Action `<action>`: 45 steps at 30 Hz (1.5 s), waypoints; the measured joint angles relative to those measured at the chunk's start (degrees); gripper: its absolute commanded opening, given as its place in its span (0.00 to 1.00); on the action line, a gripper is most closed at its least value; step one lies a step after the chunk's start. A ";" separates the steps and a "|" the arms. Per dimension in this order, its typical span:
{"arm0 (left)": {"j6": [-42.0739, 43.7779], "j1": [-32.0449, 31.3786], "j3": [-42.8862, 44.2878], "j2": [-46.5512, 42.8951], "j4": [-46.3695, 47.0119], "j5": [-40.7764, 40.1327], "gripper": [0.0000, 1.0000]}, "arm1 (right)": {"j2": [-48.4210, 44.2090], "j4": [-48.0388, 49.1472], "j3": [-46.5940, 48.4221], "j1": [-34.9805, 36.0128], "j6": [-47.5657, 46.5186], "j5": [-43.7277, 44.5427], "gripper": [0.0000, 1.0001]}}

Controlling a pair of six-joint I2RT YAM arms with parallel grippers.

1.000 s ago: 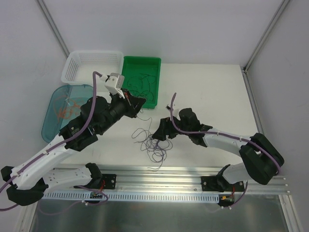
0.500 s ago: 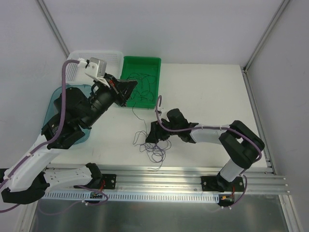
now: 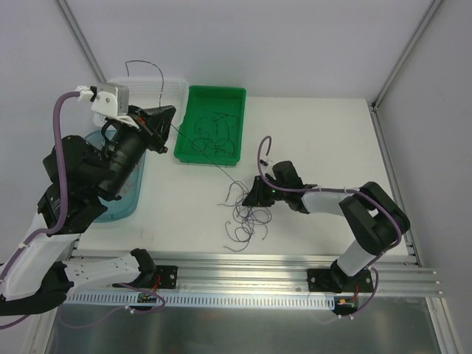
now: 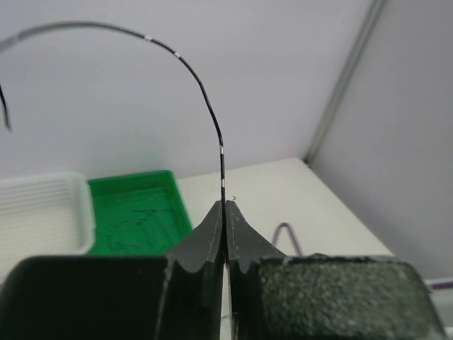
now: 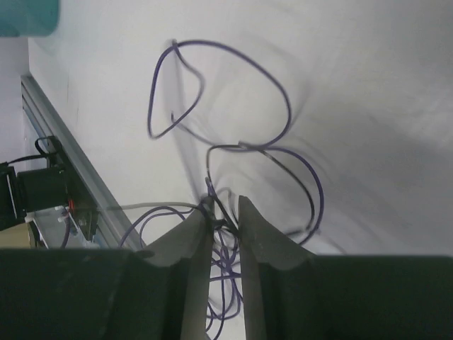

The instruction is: Untangle the cables

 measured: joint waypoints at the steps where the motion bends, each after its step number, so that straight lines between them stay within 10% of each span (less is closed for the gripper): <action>1: 1.05 0.00 0.00 -0.22 -0.20 -1.42 0.00 | -1.22 -0.37 -0.66 -1.49 0.13 0.13 0.24; 22: 10.58 0.55 -11.32 -4.02 0.26 -20.24 0.00 | -27.23 -31.12 -2.56 -25.66 -11.87 5.27 0.01; 31: -6.86 20.50 -32.44 1.55 -3.52 -3.69 0.00 | -42.03 -46.34 14.78 -26.43 -17.94 8.44 0.01; 45: -21.29 31.61 -51.78 5.86 -4.46 9.29 0.00 | -43.95 -61.51 36.02 -40.24 -21.42 11.72 0.01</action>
